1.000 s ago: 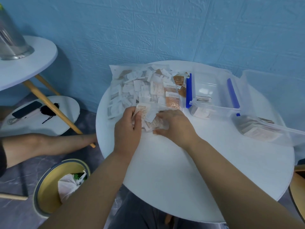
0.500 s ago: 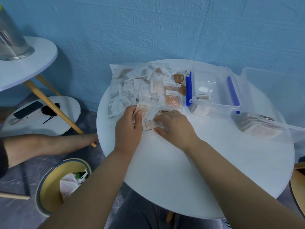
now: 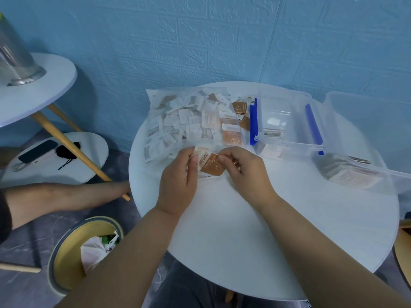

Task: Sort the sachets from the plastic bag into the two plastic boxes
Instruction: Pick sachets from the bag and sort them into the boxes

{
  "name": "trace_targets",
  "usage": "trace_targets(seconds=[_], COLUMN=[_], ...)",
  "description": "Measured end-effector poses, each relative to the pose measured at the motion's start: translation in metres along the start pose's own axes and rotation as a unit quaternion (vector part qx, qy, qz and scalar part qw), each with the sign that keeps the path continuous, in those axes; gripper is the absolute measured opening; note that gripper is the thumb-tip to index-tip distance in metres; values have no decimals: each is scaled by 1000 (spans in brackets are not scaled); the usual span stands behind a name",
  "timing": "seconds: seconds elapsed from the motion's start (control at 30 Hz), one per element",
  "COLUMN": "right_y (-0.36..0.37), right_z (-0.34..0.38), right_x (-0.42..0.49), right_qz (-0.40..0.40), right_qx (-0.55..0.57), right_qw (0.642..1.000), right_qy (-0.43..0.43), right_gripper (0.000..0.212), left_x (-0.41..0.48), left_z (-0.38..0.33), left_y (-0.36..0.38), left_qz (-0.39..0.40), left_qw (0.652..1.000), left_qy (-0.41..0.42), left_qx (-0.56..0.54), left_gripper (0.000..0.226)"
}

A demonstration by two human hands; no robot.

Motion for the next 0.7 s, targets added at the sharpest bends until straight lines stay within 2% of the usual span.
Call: trace_targets(seconds=[0.1,0.2,0.27,0.33,0.43,0.53,0.7], right_y=[1,2,-2,-8,-12,-2,11], right_z=[0,-2,-3,-7,-16,-19,-23], right_x=[2,3,4,6,11,14,26], right_qz=[-5,-3,-16,-25,12,53,50], right_qx=[27,33,-9,-98,-193,-226,-267], right_qw=[999,999,1000,994,979,969,959], right_qy=[31,42,12,-35,-56,-88,-75], right_gripper=[9,8,6,9,10,14,20], left_x=[-3,-2,2,11,30,46,41], left_z=[-3,3,7,9,8,8,13], left_y=[5,7,7,9,12,16,22], left_qz=[44,58,55,62,61,26,-13], left_qw=[999,998,998,997,995,996,997], left_qy=[21,-9,-15,-7,6,-7,-32], left_qx=[-13,-6,23,52,81,89,62], left_gripper=[36,33,30,24,22,26,29])
Point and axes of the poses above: each hand's wrist, its own x-axis towards the middle knuckle, its own y-axis out of the palm, z = x × y, the point moved 4 cm from there along x, towards the middle knuckle, and after that the axes turned 6 degrees about -z, right-handed, at the moved point
